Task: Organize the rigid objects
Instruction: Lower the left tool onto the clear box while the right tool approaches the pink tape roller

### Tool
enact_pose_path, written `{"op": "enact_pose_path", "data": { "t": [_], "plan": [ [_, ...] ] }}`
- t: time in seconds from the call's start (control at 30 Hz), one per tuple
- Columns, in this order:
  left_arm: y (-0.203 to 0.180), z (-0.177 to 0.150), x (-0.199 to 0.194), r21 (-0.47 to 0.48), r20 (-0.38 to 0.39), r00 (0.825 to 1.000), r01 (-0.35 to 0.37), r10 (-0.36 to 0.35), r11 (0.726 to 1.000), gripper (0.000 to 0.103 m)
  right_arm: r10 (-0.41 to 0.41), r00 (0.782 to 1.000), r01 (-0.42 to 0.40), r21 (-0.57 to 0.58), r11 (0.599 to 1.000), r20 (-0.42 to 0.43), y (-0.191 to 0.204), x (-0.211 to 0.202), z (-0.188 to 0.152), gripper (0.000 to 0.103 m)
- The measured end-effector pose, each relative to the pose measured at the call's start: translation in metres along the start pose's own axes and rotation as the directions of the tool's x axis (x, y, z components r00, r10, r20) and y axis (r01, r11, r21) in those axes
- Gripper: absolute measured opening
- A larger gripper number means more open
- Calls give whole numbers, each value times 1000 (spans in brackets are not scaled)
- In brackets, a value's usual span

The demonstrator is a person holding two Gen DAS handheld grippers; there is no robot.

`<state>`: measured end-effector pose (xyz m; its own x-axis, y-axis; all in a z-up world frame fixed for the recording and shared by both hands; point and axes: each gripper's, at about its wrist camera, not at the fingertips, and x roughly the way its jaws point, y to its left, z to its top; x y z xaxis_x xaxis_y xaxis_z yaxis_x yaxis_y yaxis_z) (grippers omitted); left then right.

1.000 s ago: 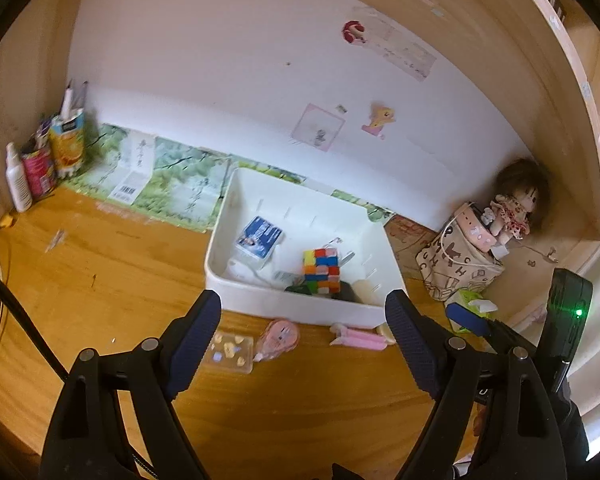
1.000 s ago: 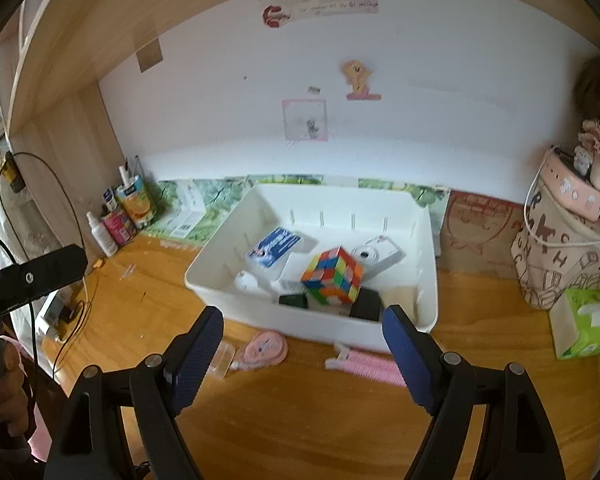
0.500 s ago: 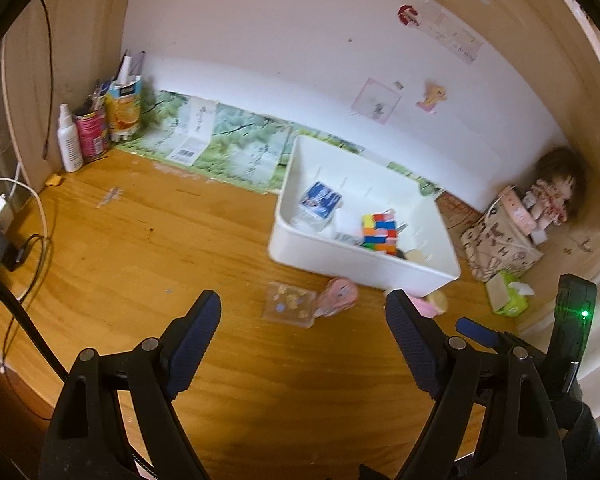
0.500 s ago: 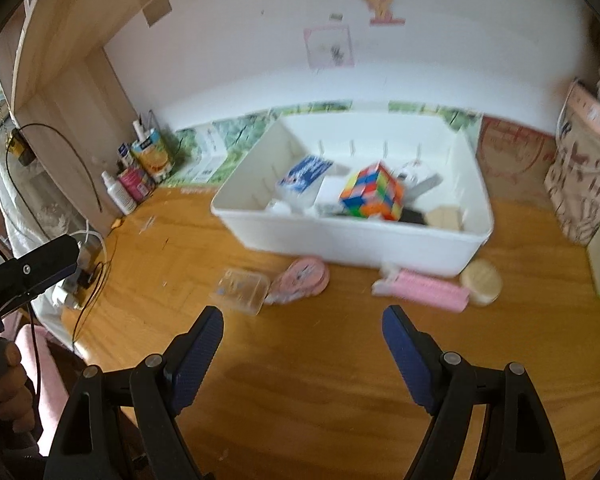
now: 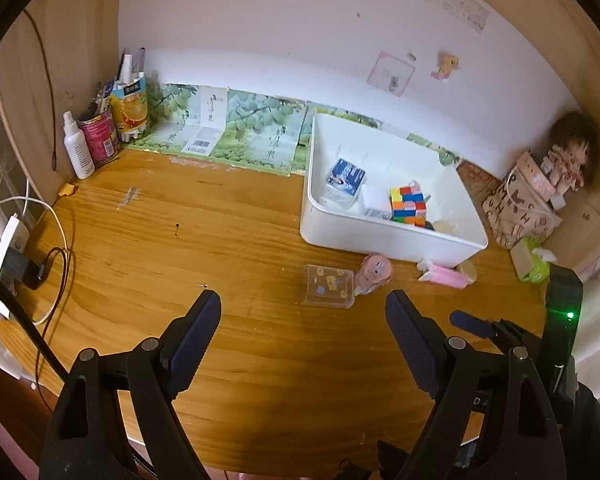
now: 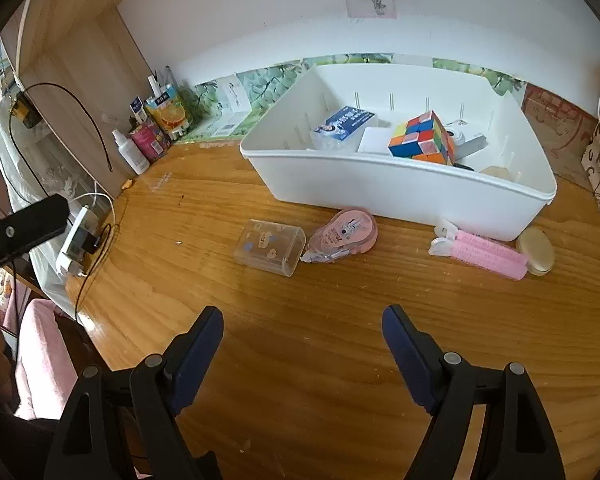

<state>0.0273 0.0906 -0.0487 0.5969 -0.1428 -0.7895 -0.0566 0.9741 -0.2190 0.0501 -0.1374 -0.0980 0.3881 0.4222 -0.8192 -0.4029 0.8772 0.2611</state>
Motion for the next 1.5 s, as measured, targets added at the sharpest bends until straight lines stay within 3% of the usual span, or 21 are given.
{"op": "enact_pose_path", "data": {
  "t": [0.23,0.43,0.6,0.9,1.13,1.5],
  "plan": [
    [-3,8,20,59,-92,996,9,-4,998,87,-64,997,66,-41,997,37,-3,18,-3,82],
    [-13,14,52,115,-203,979,16,8,993,87,-83,993,90,-83,993,86,-9,39,-1,82],
    [-24,18,81,143,-298,954,19,24,990,87,-104,988,123,-163,979,117,-9,56,3,82],
    [-36,32,128,134,-402,916,46,12,990,87,-90,985,132,-304,943,148,-4,84,6,82],
    [-35,38,156,85,-461,887,60,-14,995,86,-98,986,136,-306,942,135,-10,101,8,82],
    [-28,40,196,15,-561,827,71,-50,997,86,-72,995,89,-320,943,66,-9,114,10,82]
  ]
}}
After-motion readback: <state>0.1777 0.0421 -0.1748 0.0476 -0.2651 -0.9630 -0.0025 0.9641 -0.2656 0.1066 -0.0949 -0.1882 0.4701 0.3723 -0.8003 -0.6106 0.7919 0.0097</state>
